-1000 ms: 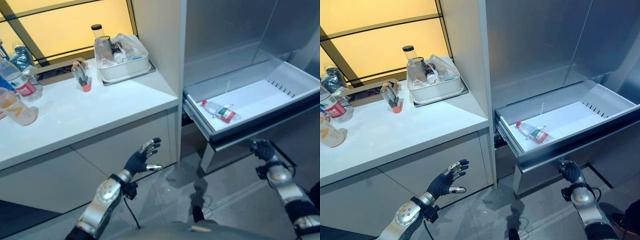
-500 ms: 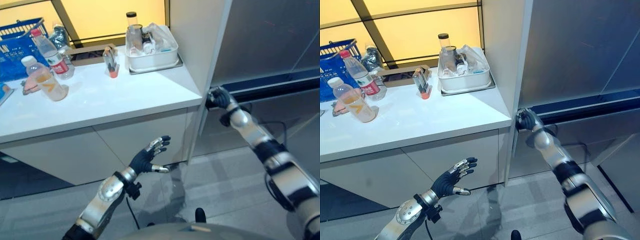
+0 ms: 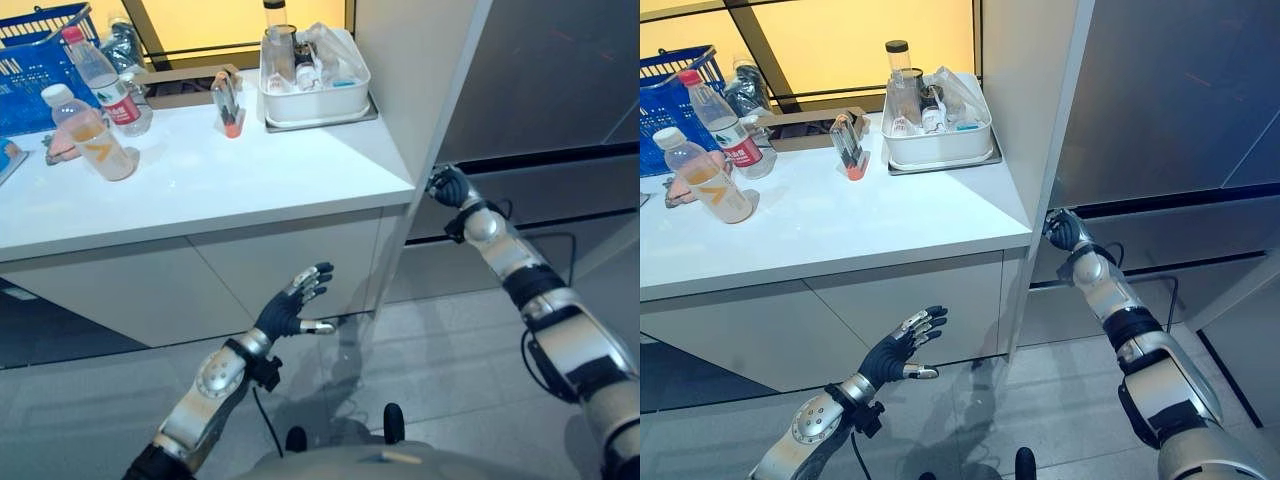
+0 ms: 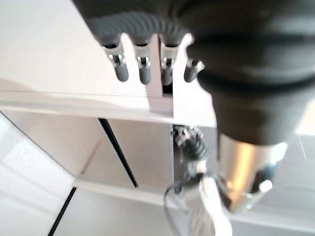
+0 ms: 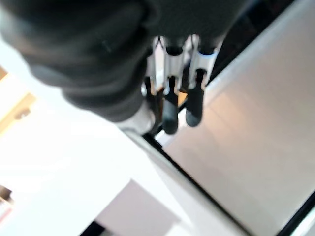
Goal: Take the drinks into the refrigerator
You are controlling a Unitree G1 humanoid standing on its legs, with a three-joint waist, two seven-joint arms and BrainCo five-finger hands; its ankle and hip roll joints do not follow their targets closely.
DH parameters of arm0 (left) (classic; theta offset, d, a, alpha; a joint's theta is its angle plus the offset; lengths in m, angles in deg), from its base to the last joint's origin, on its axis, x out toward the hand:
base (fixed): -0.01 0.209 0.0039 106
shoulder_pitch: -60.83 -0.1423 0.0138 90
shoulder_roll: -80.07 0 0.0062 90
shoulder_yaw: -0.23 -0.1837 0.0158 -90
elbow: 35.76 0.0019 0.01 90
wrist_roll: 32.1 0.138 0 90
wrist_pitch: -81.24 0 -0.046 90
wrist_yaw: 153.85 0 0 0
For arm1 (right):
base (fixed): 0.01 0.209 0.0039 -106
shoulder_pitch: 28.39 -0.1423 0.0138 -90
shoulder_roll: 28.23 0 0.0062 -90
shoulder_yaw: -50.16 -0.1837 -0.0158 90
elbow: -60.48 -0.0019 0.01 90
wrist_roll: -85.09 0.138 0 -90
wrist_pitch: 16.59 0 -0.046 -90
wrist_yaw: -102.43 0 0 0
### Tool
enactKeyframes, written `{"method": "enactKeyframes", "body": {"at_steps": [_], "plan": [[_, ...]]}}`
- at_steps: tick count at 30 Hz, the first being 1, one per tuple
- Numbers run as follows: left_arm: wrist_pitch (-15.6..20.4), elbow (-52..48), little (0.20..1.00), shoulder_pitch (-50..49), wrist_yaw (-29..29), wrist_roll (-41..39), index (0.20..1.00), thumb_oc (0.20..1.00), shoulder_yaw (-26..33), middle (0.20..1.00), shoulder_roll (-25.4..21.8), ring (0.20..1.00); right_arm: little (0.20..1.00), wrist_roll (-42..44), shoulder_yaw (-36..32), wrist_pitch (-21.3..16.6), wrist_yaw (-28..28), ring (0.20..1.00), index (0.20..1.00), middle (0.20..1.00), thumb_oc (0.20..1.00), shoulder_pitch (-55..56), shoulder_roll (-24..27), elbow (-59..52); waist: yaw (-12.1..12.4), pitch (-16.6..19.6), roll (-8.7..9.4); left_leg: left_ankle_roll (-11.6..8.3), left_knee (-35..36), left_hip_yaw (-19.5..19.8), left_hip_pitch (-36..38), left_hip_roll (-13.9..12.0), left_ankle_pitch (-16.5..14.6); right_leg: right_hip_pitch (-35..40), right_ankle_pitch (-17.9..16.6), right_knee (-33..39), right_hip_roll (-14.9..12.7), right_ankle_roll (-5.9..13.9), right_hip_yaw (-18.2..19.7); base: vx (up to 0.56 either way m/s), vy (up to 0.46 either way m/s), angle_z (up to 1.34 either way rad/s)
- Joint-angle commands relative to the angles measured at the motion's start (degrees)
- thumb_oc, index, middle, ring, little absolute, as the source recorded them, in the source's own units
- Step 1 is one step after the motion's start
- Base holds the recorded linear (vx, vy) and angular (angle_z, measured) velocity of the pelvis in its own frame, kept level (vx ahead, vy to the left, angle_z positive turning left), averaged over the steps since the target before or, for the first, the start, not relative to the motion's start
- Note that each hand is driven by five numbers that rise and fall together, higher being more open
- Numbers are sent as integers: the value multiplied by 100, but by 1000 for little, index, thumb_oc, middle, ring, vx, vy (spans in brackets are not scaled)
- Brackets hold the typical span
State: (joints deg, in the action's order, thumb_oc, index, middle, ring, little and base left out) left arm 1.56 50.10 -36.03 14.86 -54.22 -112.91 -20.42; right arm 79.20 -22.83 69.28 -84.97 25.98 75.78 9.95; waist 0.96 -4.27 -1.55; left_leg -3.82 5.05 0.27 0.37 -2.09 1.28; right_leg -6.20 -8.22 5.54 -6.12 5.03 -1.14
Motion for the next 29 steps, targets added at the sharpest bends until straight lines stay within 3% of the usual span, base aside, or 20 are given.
{"method": "enactKeyframes", "body": {"at_steps": [1,5,8,14,22,24,25,26,29], "plan": [[282,-159,1000,11,83,-174,1000,1000,296,1000,-28,1000,1000,274,-66,-363,-33,1000,1000,1000,1000,297,-247,-157,77,-117,399,342,-106,144,-182,389,-310,346,403,-62,-251,292,-12,6,-11,4],[334,186,1000,-103,126,-224,1000,1000,476,1000,199,1000,1000,659,-649,-498,9,1000,1000,1000,1000,1458,-346,-284,-44,-82,408,328,-103,135,-111,358,-330,417,450,-63,-243,286,1,4,-16,5],[348,771,1000,-205,239,-264,1000,1000,664,1000,514,1000,1000,1165,-1102,-627,91,1000,1000,1000,1000,2520,-706,-213,-179,-75,419,306,-116,137,-68,316,-336,451,490,-87,-221,273,9,-3,-27,-2],[281,1580,1000,-359,433,-196,1000,1000,933,1000,958,1000,1000,1473,-1196,-582,305,1000,1000,1000,1000,3348,-1173,898,-302,-36,410,271,-130,134,-10,254,-337,509,539,-119,-176,235,-25,3,-35,0],[49,4754,1000,282,911,321,1000,1000,1269,1000,1639,1000,1000,1451,-961,-351,379,1000,1000,1000,1000,3384,-1704,2930,-403,70,347,226,-134,126,123,179,-349,623,598,-142,-122,186,-57,7,-16,0],[-62,6214,1000,709,1188,1061,1000,1000,1317,1000,1776,1000,1000,1470,-930,-272,359,1000,1000,1000,1000,3316,-1831,3385,-445,154,322,207,-117,109,168,159,-352,659,622,-137,-101,169,-71,27,-15,7],[-52,6232,1000,724,1190,1066,1000,1000,1321,1000,1782,1000,1000,1470,-930,-273,359,1000,1000,1000,1000,3308,-1829,3389,-446,145,319,207,-118,110,172,158,-355,664,624,-137,-100,169,-72,43,1,8],[-149,7024,1000,871,1320,1143,1000,1000,1513,1000,1910,1000,1000,1441,-899,-212,364,1000,1000,1000,1000,3310,-1882,3656,-455,226,301,198,-100,91,218,153,-369,699,639,-127,-93,165,-76,40,-2,0],[-363,7892,1000,991,1271,972,1000,1000,1946,1000,2052,1000,1000,1495,-917,-159,374,1000,1000,1000,1000,3257,-1981,3845,-471,313,306,187,-68,75,274,140,-380,757,659,-112,-84,146,-90,44,-8,-3]]}}
